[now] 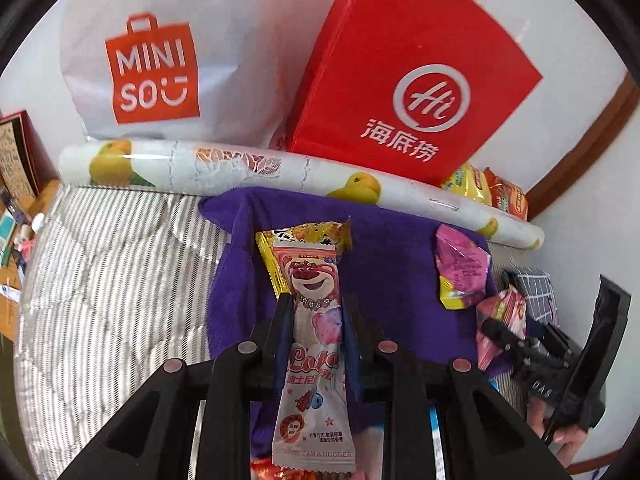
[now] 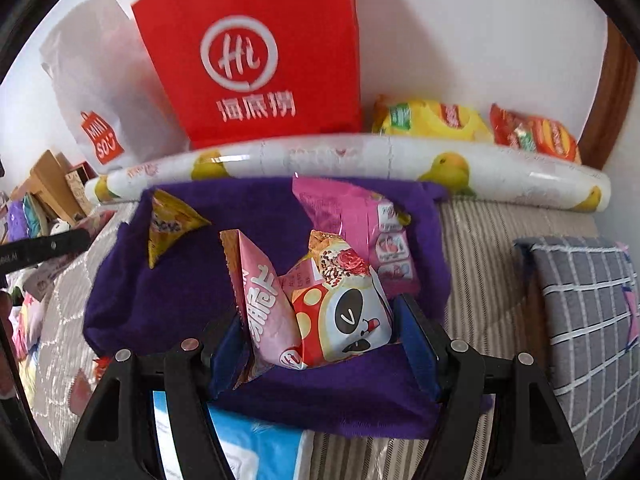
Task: Organize snacks
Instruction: 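Lower the panda bag onto the towel with the right tool while the left tool lowers the lollipop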
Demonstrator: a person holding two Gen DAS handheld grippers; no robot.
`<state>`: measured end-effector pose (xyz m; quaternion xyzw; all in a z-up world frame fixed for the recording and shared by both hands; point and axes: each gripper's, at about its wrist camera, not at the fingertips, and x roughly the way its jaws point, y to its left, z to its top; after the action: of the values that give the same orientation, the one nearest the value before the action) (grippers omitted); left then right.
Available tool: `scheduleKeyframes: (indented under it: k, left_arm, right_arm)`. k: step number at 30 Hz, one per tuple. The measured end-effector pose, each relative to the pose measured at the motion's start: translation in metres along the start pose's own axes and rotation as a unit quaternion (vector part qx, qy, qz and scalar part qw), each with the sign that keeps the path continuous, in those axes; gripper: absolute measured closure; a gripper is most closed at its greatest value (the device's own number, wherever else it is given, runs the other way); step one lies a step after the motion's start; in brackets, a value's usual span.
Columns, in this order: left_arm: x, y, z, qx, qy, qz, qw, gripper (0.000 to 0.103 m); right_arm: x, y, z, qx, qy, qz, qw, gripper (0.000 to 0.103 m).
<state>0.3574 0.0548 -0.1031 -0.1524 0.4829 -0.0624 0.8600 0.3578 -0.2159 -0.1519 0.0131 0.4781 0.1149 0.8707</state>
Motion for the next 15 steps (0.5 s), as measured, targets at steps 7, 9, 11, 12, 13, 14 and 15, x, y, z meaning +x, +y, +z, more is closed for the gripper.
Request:
scheduleKeyframes:
  k: [7, 9, 11, 12, 13, 14, 15]
  left_arm:
    - [0.024, 0.006, 0.003, -0.028, 0.002, -0.001, 0.9996, 0.080]
    - [0.029, 0.008, 0.003, -0.035, 0.005, -0.004, 0.9994, 0.080]
    - [0.033, 0.009, 0.003, -0.037, 0.006, -0.005, 0.9993, 0.080]
    - [0.035, 0.009, 0.003, -0.038, 0.007, -0.006, 0.9992, 0.080]
    - [0.036, 0.009, 0.002, -0.039, 0.007, -0.006, 0.9992, 0.080]
    - [0.037, 0.010, 0.002, -0.039, 0.005, -0.006, 0.9992, 0.080]
    - [0.038, 0.009, 0.002, -0.039, 0.002, -0.004, 0.9992, 0.080]
  right_arm:
    - [0.015, -0.003, -0.002, 0.005, 0.005, 0.006, 1.000, 0.032]
    - [0.018, -0.003, -0.003, 0.003, 0.007, 0.004, 1.000, 0.032]
    - [0.021, -0.003, -0.003, 0.003, 0.010, 0.002, 1.000, 0.032]
    - [0.022, -0.003, -0.003, 0.004, 0.012, 0.001, 1.000, 0.032]
    - [0.023, -0.004, -0.003, 0.004, 0.013, 0.000, 1.000, 0.032]
    - [0.023, -0.004, -0.003, 0.003, 0.013, -0.002, 1.000, 0.032]
    - [0.024, -0.003, -0.004, 0.000, 0.012, -0.005, 1.000, 0.032]
